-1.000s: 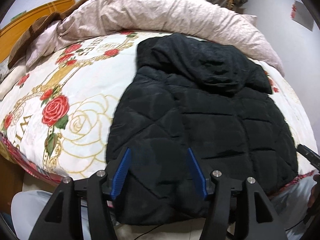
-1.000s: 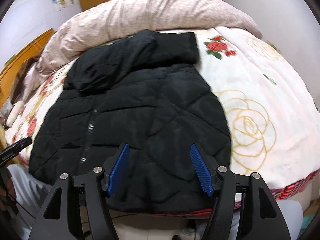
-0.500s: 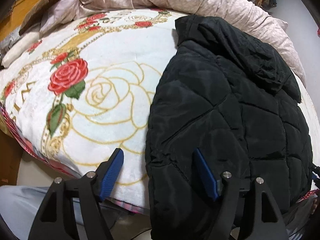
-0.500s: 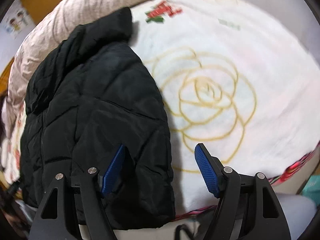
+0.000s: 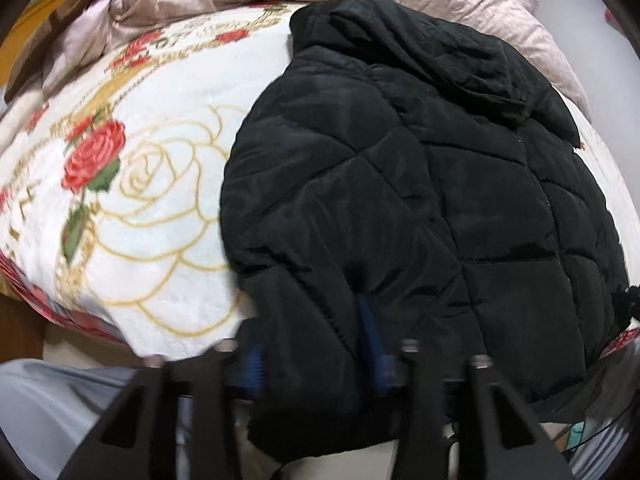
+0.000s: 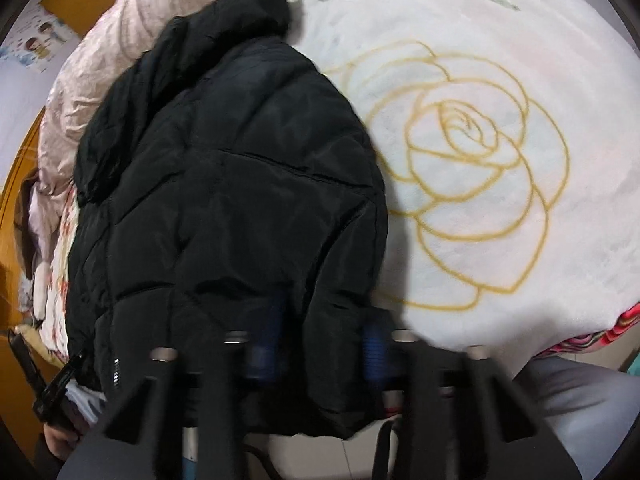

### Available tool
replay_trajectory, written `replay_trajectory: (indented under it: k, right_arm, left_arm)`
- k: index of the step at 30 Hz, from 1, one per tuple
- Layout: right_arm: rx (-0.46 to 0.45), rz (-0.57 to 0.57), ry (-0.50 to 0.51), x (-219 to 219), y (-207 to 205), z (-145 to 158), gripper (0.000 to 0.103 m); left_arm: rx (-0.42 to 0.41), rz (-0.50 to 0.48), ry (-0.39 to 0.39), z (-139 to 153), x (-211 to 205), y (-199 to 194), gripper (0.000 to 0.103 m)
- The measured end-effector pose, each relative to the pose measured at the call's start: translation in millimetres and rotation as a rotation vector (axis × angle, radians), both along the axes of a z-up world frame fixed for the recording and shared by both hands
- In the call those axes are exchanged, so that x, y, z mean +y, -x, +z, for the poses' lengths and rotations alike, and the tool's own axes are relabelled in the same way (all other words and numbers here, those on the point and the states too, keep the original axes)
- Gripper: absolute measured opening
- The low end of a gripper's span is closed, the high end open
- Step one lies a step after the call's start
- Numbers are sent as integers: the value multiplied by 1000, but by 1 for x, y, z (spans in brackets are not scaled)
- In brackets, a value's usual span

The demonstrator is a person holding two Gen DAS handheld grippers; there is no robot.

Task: Fold large clothes
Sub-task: 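Move both tools to the jacket's side edge and grasp it, then lift the side edge with both tools and fold it across the jacket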

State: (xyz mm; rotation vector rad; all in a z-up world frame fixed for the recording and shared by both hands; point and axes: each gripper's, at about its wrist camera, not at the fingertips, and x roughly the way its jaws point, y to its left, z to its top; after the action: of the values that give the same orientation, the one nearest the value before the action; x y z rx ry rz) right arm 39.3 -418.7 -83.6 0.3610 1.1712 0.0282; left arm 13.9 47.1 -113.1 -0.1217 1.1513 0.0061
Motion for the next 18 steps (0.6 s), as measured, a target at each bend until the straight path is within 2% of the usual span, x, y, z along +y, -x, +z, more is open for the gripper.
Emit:
replay_trajectory:
  k: [1,3,8,11,18]
  right_arm:
    - [-15,10,2,2,0,6,15]
    - [-52,17,-19,3,5,22,13]
    - [-165,47,-52,4,24,70,11]
    - [-208,58,-68,2,43,90,11]
    - [-213,27,-130,-8,94,102,11]
  left_arm:
    - [-6,1,3,6,0,1,22]
    - [-35,9,27,23,3,3,19]
    - [-143,19,66,73,11,16,17]
    - [-181,37,94,95,19,30,16]
    - [-213,44,132,121,36,75,16]
